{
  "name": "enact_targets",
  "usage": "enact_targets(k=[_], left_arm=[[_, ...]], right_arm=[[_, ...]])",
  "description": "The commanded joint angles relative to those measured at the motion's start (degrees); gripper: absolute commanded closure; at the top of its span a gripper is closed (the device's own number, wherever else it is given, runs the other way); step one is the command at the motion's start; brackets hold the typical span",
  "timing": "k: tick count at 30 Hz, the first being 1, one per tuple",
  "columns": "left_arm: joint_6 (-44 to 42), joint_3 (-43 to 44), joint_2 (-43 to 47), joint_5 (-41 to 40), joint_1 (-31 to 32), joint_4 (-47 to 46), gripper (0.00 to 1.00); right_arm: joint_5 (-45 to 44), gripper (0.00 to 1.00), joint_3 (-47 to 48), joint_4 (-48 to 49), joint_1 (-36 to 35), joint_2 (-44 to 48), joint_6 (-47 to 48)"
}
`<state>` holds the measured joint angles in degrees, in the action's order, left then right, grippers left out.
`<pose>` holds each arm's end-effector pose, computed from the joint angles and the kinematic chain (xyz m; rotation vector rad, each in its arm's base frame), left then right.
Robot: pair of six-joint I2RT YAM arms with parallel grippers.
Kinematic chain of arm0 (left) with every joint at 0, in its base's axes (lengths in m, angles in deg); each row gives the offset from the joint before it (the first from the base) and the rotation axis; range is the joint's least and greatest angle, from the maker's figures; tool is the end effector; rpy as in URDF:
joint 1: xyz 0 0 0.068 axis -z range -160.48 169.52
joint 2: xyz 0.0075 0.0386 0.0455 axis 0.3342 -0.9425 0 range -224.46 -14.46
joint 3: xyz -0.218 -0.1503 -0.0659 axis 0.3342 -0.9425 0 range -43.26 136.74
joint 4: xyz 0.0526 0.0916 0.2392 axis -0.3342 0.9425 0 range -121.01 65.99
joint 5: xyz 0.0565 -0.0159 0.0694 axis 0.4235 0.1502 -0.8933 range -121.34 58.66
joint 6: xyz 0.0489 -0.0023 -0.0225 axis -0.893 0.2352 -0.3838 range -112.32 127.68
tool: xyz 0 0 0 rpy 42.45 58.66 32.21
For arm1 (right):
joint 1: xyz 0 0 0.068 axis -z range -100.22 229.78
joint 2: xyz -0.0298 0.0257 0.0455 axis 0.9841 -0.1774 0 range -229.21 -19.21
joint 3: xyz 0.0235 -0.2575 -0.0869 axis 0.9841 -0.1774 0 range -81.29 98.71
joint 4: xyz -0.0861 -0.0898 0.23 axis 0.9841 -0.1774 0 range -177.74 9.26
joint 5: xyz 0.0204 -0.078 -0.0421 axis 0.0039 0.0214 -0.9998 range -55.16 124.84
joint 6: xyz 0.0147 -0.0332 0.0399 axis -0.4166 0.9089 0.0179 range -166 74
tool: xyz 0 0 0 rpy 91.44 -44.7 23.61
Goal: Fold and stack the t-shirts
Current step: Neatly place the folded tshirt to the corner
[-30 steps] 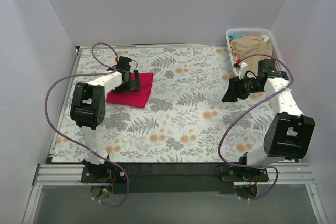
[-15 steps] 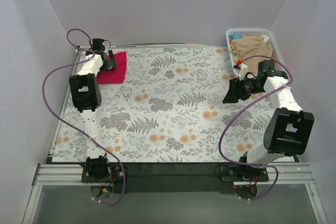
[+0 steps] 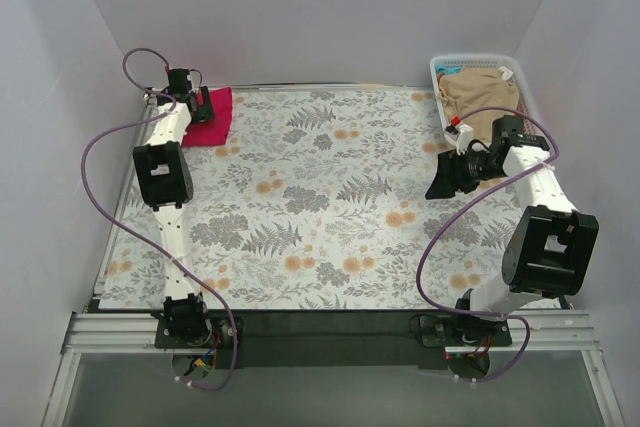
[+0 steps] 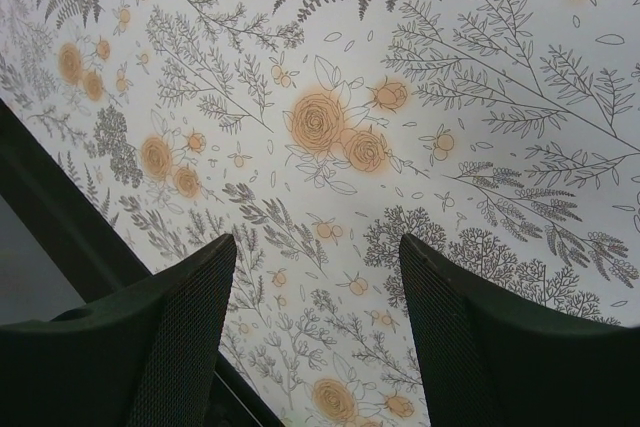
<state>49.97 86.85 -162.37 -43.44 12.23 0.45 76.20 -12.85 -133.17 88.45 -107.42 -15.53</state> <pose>0.5608 0.0792 0.1535 -1.0937 2.1424 -0.0253 0.2936 -0.0210 0.2550 -0.6210 2.4387 0.7618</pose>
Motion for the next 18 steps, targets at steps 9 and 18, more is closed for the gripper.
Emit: enact_targets(k=[9, 18], left_arm=[[-12.1, -5.5, 5.9, 2.8, -1.4, -1.1, 0.02], [-13.6, 5.4, 13.7, 5.1, -1.4, -0.6, 0.02]], right_arm=[[2.3, 0.37, 3.8, -2.4, 0.4, 1.5, 1.0], [3.1, 0.35, 5.6, -2.9, 0.4, 3.5, 1.1]])
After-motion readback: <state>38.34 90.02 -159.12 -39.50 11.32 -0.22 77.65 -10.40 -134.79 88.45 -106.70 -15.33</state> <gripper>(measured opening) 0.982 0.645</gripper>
